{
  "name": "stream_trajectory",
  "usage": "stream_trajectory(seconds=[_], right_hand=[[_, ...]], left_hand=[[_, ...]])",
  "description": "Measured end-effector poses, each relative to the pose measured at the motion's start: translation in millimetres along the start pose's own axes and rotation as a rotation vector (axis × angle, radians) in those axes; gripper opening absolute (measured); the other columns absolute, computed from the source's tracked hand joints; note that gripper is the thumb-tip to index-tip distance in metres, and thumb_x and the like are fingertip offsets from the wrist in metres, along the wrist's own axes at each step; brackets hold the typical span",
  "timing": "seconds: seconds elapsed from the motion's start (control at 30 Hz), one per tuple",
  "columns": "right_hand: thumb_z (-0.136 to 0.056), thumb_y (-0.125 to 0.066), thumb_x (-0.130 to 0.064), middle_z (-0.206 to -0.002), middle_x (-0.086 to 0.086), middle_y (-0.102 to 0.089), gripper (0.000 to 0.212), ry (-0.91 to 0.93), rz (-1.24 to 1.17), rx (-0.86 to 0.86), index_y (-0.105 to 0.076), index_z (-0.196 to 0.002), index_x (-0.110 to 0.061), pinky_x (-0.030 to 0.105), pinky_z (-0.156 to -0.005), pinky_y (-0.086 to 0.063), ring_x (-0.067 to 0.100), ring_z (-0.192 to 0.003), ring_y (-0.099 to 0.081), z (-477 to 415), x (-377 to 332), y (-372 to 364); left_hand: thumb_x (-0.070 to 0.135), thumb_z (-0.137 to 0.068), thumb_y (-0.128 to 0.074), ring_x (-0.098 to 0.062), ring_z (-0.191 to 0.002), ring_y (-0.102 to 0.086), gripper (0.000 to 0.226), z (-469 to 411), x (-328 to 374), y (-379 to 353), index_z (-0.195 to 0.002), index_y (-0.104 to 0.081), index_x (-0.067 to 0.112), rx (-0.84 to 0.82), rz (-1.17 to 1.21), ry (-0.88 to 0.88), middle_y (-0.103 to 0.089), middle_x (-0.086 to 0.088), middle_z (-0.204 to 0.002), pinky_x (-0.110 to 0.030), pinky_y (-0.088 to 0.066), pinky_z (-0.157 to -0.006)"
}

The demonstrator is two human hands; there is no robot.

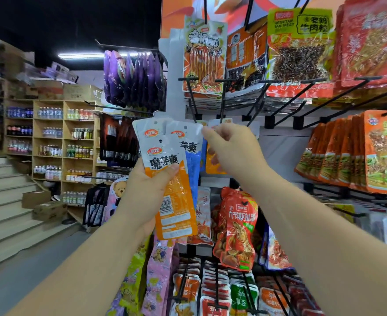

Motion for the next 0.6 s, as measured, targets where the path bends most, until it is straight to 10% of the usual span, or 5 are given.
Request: stream_trajectory(seconds=[0.17,0.3,0.5,0.6], right_hand=[[-0.093,-0.072,-0.046,-0.079,0.0,-0.067,0.022,0.02,-0.226,0.026,-0.066,-0.108,-0.031,0.05,-0.07,-0.06,0.018,-0.072,-0.067,54,-7,-14],[-0.092,-0.076,-0.035,-0.089,-0.004,-0.062,0.044,-0.015,-0.348,0.01,-0.066,-0.135,-0.032,0.029,-0.076,-0.053,0.006,-0.074,-0.055,84,3,-23],[-0.08,-0.079,-0.052,-0.118,0.014,-0.066,0.072,-0.066,-0.527,-0.127,-0.05,-0.146,-0.05,0.058,-0.087,-0.057,0.036,-0.104,-0.066,124,22,-44],[-0.092,-0.076,-0.03,-0.119,0.006,-0.07,0.058,-0.075,-0.611,-0.127,-0.052,-0.14,-0.054,0.055,-0.092,-0.058,0.029,-0.106,-0.069,143,25,-49]], left_hand=[[0.009,-0.095,-0.072,-0.023,-0.089,-0.079,0.031,18,9,-9,-0.115,-0.064,0.031,0.075,0.051,-0.078,-0.08,0.002,-0.102,-0.042,-0.064,-0.068],[0.002,-0.089,-0.076,-0.029,-0.088,-0.079,0.037,35,9,-8,-0.117,-0.064,0.025,0.122,0.117,-0.038,-0.08,-0.004,-0.102,-0.049,-0.064,-0.07],[0.009,-0.088,-0.078,-0.033,-0.092,-0.078,0.04,62,2,-2,-0.124,-0.065,0.021,0.088,0.081,0.05,-0.079,-0.008,-0.108,-0.052,-0.064,-0.072],[0.018,-0.096,-0.07,-0.032,-0.095,-0.078,0.027,76,-6,4,-0.12,-0.069,0.031,0.075,0.085,0.075,-0.08,-0.004,-0.108,-0.054,-0.063,-0.079]])
Point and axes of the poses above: each hand's wrist, its own z-axis away from the middle knuckle, its own y-axis out of the back of the hand, x = y × z, the point moved 5 cm from there along -z, towards the middle knuckle
